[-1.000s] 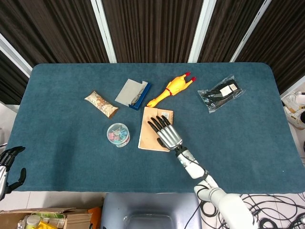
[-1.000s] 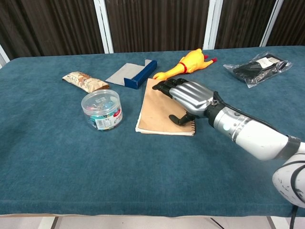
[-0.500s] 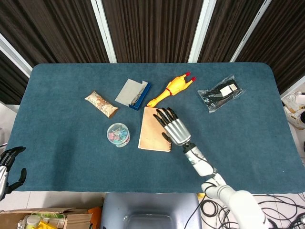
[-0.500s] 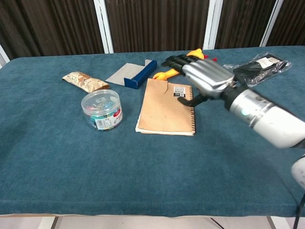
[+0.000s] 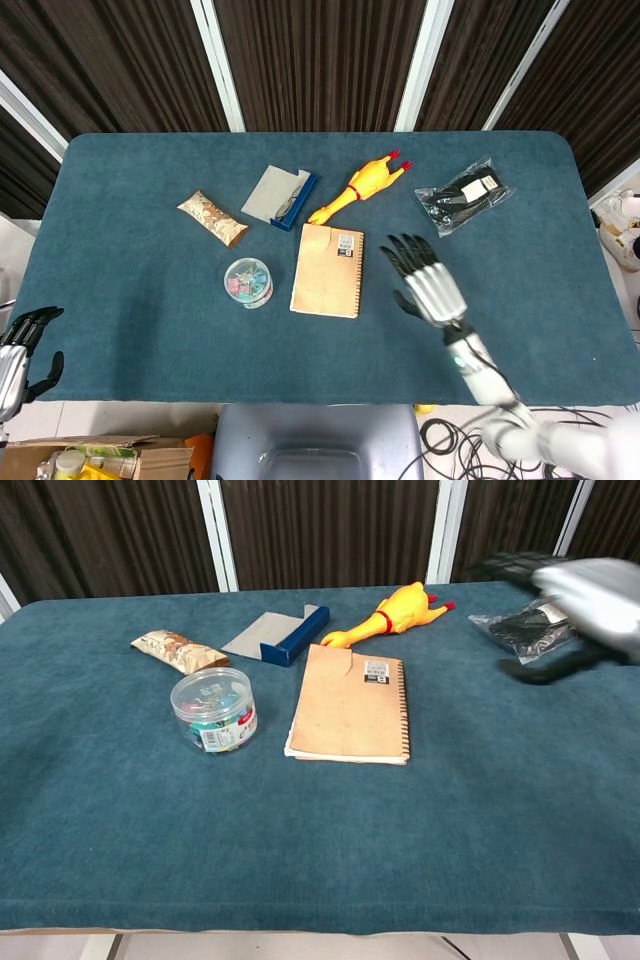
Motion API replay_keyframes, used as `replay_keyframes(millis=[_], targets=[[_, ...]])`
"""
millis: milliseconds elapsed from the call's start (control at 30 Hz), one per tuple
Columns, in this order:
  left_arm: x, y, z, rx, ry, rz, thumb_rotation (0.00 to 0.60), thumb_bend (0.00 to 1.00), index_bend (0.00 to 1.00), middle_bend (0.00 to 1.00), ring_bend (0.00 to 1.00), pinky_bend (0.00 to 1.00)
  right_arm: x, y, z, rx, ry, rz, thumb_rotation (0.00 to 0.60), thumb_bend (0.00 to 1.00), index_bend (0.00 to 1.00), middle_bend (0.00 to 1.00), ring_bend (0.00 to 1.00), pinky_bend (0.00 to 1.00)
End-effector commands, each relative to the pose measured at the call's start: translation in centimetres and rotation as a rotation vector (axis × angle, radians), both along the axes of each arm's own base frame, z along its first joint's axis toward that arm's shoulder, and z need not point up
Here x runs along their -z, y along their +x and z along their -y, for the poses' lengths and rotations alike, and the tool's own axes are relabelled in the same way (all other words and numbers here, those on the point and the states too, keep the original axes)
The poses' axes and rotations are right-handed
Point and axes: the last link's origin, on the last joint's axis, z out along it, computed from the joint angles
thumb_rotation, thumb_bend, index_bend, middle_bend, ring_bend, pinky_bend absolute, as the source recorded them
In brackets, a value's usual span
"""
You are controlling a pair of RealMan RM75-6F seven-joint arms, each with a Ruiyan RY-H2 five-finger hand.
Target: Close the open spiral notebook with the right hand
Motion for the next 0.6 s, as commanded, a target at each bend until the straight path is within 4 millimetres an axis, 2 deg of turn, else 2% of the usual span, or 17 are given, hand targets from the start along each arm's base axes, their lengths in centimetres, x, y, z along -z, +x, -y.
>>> replay_keyframes(millis=[33, 267, 400, 600], targets=[[0.2, 0.1, -0.1, 0.000, -0.002, -0.006, 0.600, 0.52, 0.22, 0.19, 0.16, 0.38, -7.3, -6.1, -7.2, 0.297, -0.094, -0.108, 0.600, 0.29, 0.06, 0.04, 0.02, 0.11], [0.7, 0.3, -0.2, 0.000, -0.013, -0.023, 0.600, 0.52, 0.21, 0.19, 0.16, 0.38, -7.8, -8.2, -9.1, 0.361, -0.133, -0.042, 0.600, 0.29, 0.05, 0.04, 0.02, 0.11], [0.6, 0.4, -0.2, 0.005, -0.013, -0.024, 0.600, 0.52, 0.22, 0.19, 0.16, 0.38, -7.8, -8.3, -9.8, 0.364, -0.117, -0.057, 0.600, 0.29, 0.00, 0.04, 0.02, 0.12], [0.4, 0.3, -0.1, 0.007, -0.006, -0.016, 0.600, 0.52, 0.21, 0.19, 0.16, 0.38, -7.8, -8.4, -10.6, 0.365, -0.139, -0.059, 0.600, 0.27, 0.00, 0.04, 0.02, 0.12]])
